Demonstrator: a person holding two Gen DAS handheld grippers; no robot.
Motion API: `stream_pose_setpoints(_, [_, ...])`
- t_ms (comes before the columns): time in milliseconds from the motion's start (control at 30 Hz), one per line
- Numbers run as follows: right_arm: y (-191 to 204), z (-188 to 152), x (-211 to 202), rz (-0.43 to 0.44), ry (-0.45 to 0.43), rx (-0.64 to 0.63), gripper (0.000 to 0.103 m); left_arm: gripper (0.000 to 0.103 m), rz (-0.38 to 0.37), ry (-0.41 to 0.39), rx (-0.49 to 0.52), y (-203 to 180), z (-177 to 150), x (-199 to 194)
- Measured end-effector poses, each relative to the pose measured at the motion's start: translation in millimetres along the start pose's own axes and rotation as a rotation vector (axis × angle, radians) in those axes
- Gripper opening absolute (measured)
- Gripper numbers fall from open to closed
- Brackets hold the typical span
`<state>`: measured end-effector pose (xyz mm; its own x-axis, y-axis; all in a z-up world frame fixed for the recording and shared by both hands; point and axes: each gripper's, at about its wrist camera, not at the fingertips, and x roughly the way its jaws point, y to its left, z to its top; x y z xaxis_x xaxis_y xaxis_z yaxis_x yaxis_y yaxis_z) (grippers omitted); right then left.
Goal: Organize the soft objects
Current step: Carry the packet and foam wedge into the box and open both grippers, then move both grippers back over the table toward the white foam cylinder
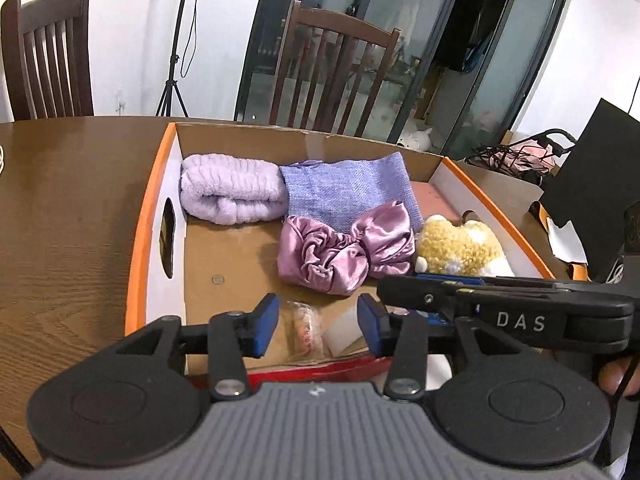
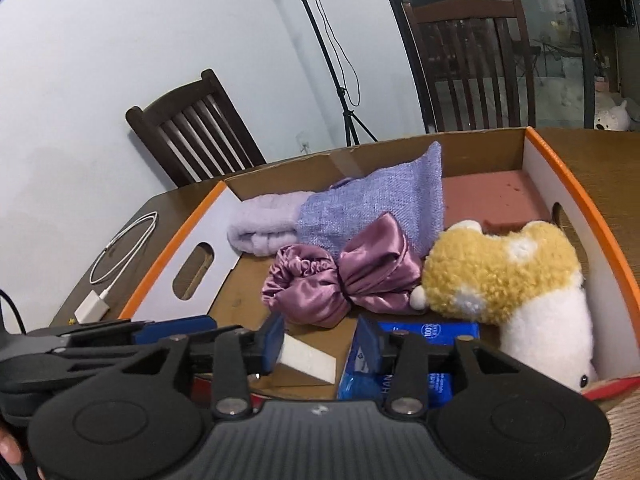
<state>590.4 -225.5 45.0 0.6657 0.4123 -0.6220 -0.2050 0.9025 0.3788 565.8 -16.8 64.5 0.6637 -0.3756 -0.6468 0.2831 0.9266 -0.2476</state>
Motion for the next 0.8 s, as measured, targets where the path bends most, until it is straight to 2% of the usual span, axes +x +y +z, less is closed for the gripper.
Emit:
stream_pose_setpoints(200, [9, 8, -39, -0.006, -0.070, -0.033, 0.054, 0.055, 0.018, -0.067, 0.020, -13, 1, -36])
stream_pose_setpoints(367, [22, 1, -88, -0.027, -0.141, -0.099, 0.057, 0.064, 0.066, -0.150, 0.076, -32, -12, -79])
stream_pose_setpoints(600, [39, -45, -169, -0.052, -0.251, -0.201, 0.065, 0.086, 0.085, -0.311, 0.118, -53, -62, -161])
stream_pose_setpoints(700, [44, -72, -196, -0.056, -0.285, -0.219, 0.073, 0.090, 0.120, -0.346, 0.127, -59, -87, -183])
stream_pose_setpoints(800, [49, -105, -216, -0.047, -0.303, -0.237, 0.074, 0.092, 0.157, -0.362, 0.132, -64, -115, -201])
